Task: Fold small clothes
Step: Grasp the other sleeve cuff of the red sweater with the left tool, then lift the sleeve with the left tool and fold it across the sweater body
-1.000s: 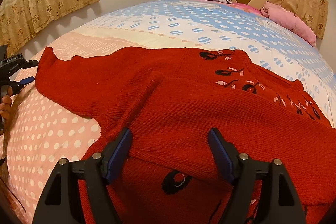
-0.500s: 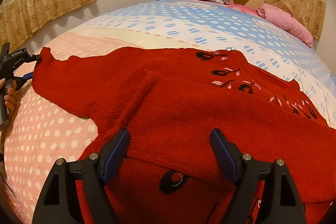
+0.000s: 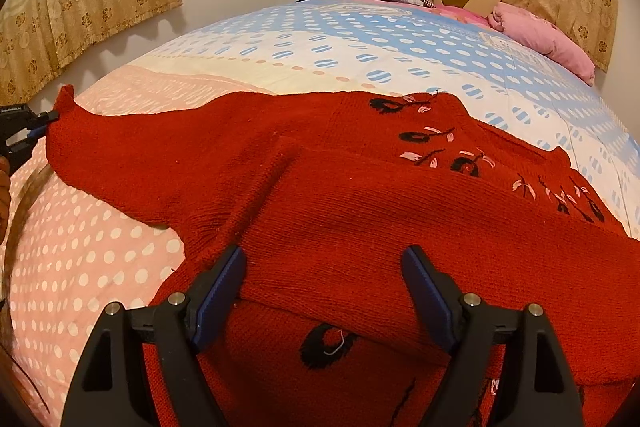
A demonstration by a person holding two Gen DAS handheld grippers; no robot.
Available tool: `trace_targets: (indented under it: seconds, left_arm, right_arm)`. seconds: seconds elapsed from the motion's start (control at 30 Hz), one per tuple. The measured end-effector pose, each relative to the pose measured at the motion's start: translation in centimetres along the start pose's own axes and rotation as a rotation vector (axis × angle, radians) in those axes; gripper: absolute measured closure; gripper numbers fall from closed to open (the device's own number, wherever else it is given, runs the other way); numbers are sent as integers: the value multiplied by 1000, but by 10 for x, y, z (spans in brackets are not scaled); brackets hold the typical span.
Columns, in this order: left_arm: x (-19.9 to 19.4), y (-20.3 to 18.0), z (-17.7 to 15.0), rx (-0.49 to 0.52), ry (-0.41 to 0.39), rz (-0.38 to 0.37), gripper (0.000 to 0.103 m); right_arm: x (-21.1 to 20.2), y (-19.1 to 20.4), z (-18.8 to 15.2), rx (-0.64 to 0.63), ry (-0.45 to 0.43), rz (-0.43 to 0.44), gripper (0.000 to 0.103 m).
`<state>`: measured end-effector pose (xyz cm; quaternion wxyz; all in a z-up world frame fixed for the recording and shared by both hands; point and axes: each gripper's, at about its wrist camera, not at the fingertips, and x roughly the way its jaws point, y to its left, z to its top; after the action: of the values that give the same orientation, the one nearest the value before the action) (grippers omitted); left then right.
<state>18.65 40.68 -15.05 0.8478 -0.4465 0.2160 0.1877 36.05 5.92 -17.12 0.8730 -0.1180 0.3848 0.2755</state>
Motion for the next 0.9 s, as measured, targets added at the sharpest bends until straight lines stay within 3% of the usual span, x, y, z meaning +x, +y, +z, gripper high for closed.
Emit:
trace_targets:
  seconds: [0.13,0.2,0.47,0.57,0.9]
  left_arm:
    - [14,13,0,-33,17,45,89]
    - [21,24,-3,-71,27,71,82]
    - [11,41,-4,-133,-10,35,78]
    - [1,52,-3,-168,-60,39,65]
    - [12,42,2,-116,-51,74,67]
  right_arm:
    - [-1,-1,-1,5,-2,-3,21]
    - [-1,-2,-1,10,-4,-3,21]
    - [-1,-3,-1,10,-3,-5,20]
    - [-1,-3,-1,9,-3,-9,20]
    - [-1,-3,0,8,-4,-17,19]
